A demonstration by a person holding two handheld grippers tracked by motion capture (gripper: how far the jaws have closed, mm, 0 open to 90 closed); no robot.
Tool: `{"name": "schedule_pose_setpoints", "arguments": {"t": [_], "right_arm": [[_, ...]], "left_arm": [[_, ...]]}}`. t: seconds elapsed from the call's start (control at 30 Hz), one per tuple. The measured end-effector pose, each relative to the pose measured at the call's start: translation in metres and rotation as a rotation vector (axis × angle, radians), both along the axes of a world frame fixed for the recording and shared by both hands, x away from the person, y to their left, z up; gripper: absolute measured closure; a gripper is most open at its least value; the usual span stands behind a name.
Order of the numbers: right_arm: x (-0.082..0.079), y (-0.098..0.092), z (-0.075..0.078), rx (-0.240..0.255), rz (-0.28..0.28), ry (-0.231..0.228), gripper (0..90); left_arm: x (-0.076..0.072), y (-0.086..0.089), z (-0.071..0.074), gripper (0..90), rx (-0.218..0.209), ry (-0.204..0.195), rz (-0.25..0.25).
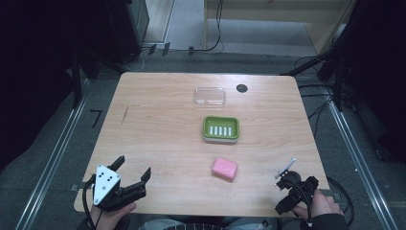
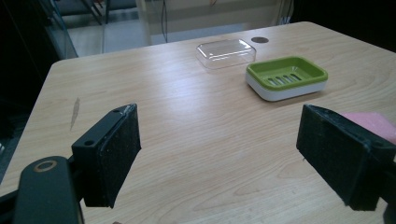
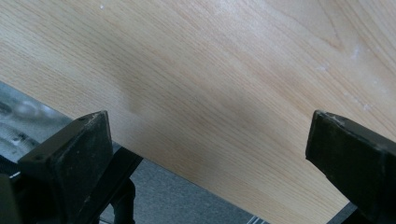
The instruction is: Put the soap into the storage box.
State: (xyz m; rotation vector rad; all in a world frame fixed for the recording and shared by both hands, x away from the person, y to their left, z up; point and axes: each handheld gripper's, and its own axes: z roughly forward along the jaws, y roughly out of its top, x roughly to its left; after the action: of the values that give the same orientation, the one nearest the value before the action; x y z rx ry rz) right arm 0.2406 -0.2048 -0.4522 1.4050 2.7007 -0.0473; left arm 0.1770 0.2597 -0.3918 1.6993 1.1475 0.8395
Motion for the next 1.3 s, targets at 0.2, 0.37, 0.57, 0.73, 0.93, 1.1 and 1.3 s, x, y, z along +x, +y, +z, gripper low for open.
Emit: {"name": "schedule_pose_setpoints", "arguments": {"t": [0.2, 0.37, 0.57, 0.73, 0.93, 1.1, 1.3], "right_arm": [[-0.001, 0.002, 0.0, -0.005, 0.026, -0.014, 1.2], [0.002, 0.005, 0.001, 0.002, 0.037, -0.022, 0.9], [0.005, 0.008, 0.001, 0.005, 0.054, -0.038, 0.9], [0.009, 0.012, 0.002, 0.014, 0.073, -0.066, 0.9], [0.012, 0.017, -0.001, 0.012, 0.094, -0.064, 0.9], [0.015, 0.023, -0.002, 0.012, 0.114, -0.063, 0.9], [0.022, 0.033, -0.002, 0.017, 0.163, -0.078, 0.9]], "left_arm": [[0.003, -0.003, 0.0, 14.1, 0.006, 0.004, -0.008], [0.002, -0.001, 0.0, 14.1, 0.005, 0.005, -0.006], [0.001, -0.001, 0.0, 14.0, 0.002, 0.002, -0.002], [0.001, -0.003, 0.0, 14.0, 0.01, 0.006, -0.006], [0.002, -0.002, 0.0, 14.0, 0.009, 0.007, -0.004], [0.002, -0.001, 0.0, 14.1, 0.002, 0.007, -0.003], [0.003, -0.001, -0.001, 14.0, 0.003, 0.009, -0.005]]}}
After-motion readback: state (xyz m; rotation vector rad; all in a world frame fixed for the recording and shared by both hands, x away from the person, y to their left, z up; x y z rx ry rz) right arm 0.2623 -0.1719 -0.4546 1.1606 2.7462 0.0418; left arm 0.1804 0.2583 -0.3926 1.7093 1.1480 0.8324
